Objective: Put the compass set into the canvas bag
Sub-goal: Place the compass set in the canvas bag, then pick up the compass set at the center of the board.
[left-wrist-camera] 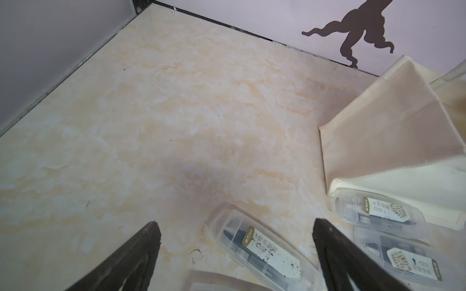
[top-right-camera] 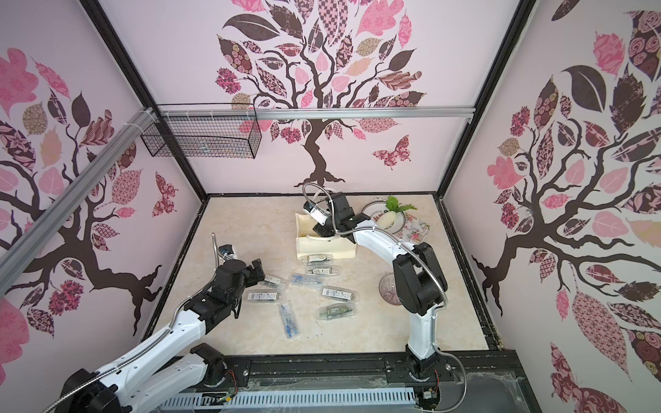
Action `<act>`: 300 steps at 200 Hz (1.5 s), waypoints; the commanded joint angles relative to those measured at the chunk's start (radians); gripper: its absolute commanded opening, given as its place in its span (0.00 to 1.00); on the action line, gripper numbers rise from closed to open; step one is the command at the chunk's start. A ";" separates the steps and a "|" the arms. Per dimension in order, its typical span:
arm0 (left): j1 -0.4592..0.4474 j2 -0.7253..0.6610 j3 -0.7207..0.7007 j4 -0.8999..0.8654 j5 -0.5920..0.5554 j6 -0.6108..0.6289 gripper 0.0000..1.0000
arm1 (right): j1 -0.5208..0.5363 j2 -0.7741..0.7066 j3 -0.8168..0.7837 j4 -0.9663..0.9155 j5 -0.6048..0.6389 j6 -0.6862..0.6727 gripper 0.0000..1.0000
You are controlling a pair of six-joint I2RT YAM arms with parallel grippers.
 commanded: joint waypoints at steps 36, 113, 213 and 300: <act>0.006 0.042 0.021 0.025 0.018 0.000 0.97 | -0.015 -0.029 -0.003 0.112 0.014 0.101 0.56; 0.011 0.165 0.180 -0.154 0.097 -0.002 0.97 | -0.016 -0.342 -0.144 0.199 0.174 0.349 1.00; -0.135 0.251 0.366 -0.591 0.233 -0.186 0.97 | -0.017 -0.608 -0.380 0.021 0.505 0.693 1.00; -0.402 0.315 0.344 -0.677 0.252 -0.422 0.97 | -0.017 -0.722 -0.562 0.019 0.591 0.752 1.00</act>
